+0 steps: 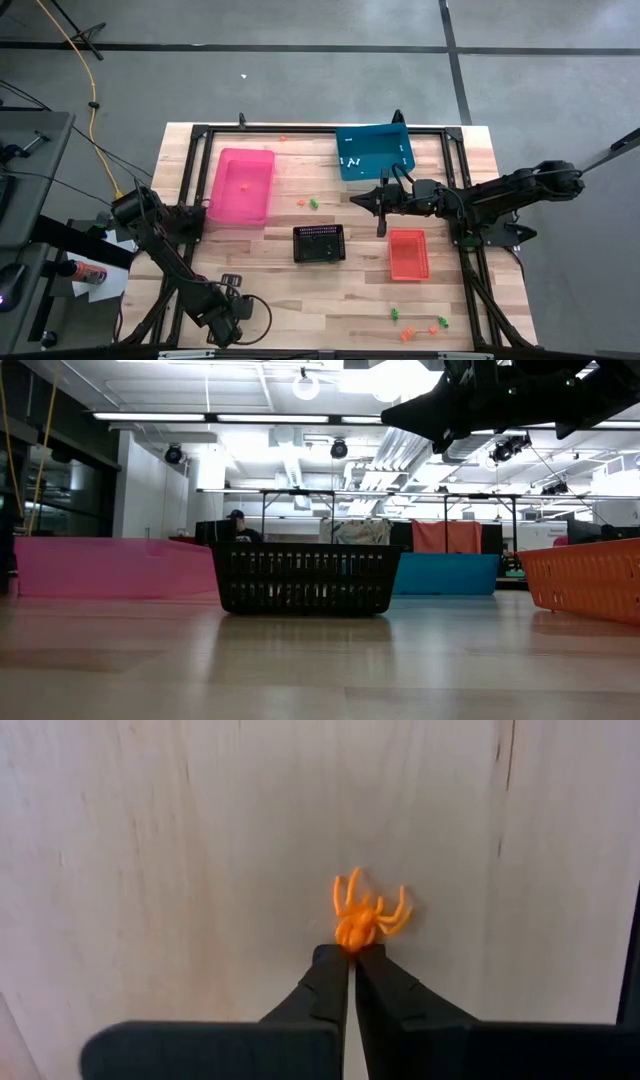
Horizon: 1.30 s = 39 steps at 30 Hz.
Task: Sort Halloween decoration
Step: Put the orange spider toy into the pink bin
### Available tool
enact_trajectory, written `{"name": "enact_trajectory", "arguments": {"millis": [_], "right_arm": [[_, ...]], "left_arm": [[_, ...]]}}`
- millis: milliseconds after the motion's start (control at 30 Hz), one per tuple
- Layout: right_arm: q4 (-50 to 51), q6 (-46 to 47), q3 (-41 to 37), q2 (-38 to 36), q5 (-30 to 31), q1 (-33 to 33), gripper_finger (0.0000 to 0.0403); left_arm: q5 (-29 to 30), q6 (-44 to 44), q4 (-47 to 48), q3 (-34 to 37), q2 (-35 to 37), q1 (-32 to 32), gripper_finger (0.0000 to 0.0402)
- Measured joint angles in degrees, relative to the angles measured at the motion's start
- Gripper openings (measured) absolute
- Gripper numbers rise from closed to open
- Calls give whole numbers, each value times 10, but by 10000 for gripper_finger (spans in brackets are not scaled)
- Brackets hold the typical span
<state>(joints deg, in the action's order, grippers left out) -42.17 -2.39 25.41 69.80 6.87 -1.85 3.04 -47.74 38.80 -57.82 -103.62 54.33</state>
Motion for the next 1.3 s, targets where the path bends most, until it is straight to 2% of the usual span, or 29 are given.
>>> {"name": "enact_trajectory", "arguments": {"millis": [133, 300, 467, 567, 800, 900, 1100, 1200, 1300], "right_arm": [[0, 0, 0, 0, 0, 0, 0], [0, 0, 0, 0, 0, 0, 0], [0, 0, 0, 0, 0, 0, 0], [0, 0, 0, 0, 0, 0, 0], [0, 0, 0, 0, 0, 0, 0], [13, 0, 0, 0, 0, 0, 0], [41, 0, 0, 0, 0, 0, 0], [39, 0, 0, 0, 0, 0, 0], [37, 0, 0, 0, 0, 0, 0]], "left_arm": [[17, 9, 4, 3, 23, 1, 1], [111, 27, 21, 2, 88, -4, 0], [198, 104, 37, 2, 145, -39, 0], [220, 163, 37, 2, 168, -74, 0], [218, 280, 15, 11, 197, -155, 0], [181, 287, -24, 40, 212, -175, 0], [96, 168, -13, 74, 237, -166, 1], [90, 105, -10, 75, 238, -149, 10], [79, 53, -10, 75, 233, -133, 35]]}}
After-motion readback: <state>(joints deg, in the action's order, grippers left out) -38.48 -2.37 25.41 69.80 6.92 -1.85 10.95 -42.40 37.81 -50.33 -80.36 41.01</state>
